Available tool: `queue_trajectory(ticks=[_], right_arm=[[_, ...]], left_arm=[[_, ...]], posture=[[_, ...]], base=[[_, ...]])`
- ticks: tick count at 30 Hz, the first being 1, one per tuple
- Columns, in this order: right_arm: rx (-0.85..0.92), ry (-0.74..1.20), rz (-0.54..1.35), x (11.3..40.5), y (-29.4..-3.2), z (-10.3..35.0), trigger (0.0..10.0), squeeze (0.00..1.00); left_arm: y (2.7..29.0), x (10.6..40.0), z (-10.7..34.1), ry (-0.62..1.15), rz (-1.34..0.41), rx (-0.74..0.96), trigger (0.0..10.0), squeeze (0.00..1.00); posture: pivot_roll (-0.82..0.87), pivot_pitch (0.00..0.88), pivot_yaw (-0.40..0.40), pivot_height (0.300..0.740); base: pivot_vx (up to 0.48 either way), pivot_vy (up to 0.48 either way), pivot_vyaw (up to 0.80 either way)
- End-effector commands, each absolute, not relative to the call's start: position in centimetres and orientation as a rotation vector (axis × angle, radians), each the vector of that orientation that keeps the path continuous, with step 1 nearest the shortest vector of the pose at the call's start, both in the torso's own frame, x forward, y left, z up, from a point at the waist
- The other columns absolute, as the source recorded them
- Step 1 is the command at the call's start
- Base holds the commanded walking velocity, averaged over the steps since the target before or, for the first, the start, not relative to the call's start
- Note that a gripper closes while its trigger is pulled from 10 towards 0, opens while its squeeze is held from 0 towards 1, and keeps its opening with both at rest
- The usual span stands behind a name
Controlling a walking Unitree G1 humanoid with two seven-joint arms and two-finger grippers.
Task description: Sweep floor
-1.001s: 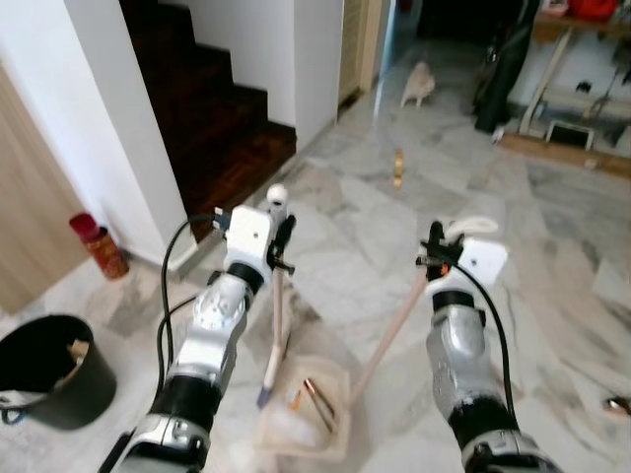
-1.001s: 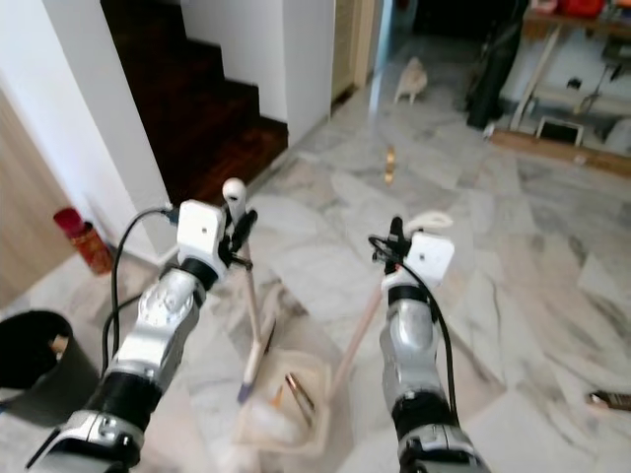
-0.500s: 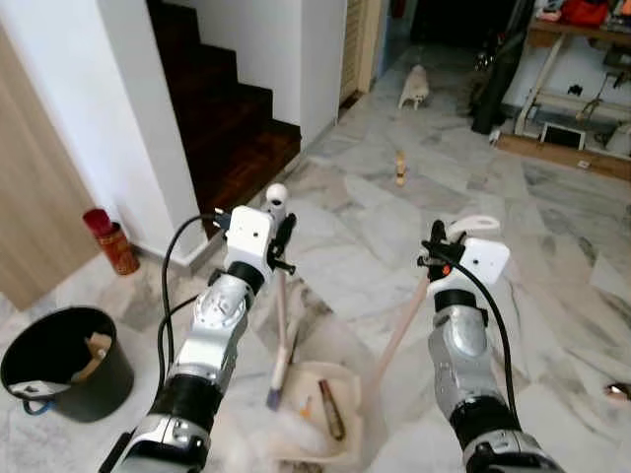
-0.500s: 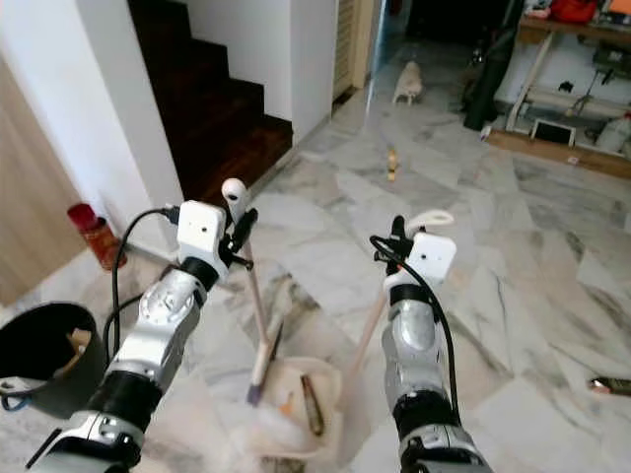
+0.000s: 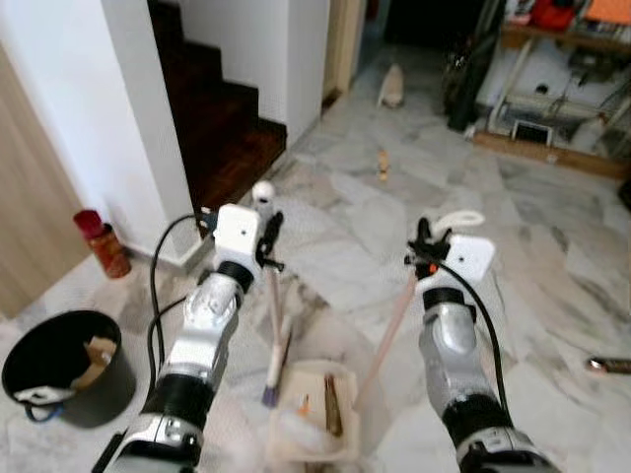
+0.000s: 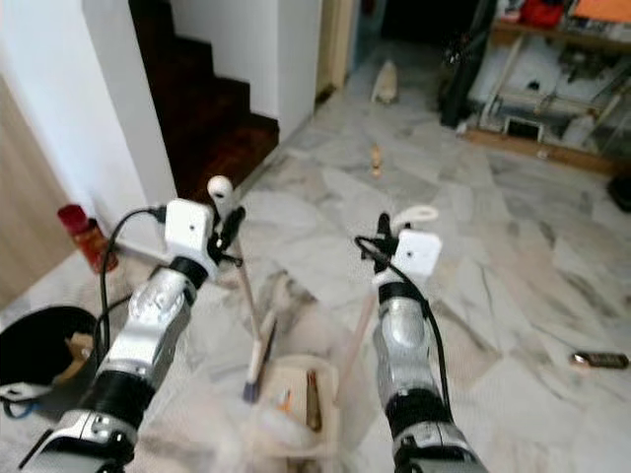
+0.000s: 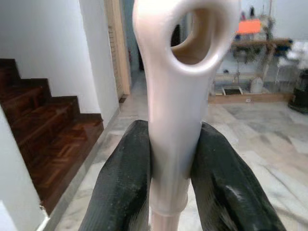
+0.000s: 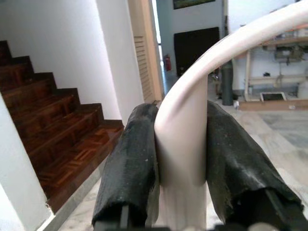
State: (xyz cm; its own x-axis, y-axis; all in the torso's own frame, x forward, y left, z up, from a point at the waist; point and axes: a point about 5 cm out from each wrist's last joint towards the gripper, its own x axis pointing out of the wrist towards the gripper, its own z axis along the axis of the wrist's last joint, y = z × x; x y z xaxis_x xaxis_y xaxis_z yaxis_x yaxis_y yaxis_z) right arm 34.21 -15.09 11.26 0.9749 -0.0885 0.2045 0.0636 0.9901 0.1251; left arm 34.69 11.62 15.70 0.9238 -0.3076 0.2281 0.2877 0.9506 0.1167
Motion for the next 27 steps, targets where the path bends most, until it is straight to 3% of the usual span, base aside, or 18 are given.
queue_trajectory(ticks=[1, 21, 27], right_arm=[[0.141, -0.263, -0.097, 34.54, -15.52, 12.52, 10.0, 0.0], [0.127, -0.263, -0.096, 34.59, -15.51, 12.42, 10.0, 0.0], [0.114, -0.273, -0.095, 34.66, -15.67, 12.65, 10.0, 0.0]], left_arm=[[10.87, 34.67, 16.59, -0.289, -0.329, 0.077, 10.0, 0.0], [10.62, 34.63, 16.71, -0.294, -0.355, 0.084, 10.0, 0.0], [10.52, 34.68, 16.78, -0.295, -0.36, 0.087, 10.0, 0.0]], posture=[[0.09, 0.0, -0.032, 0.74], [0.1, 0.0, -0.024, 0.74], [0.1, 0.0, -0.023, 0.74]], base=[[0.0, 0.285, 0.0], [0.0, 0.282, 0.0], [0.0, 0.281, 0.76]])
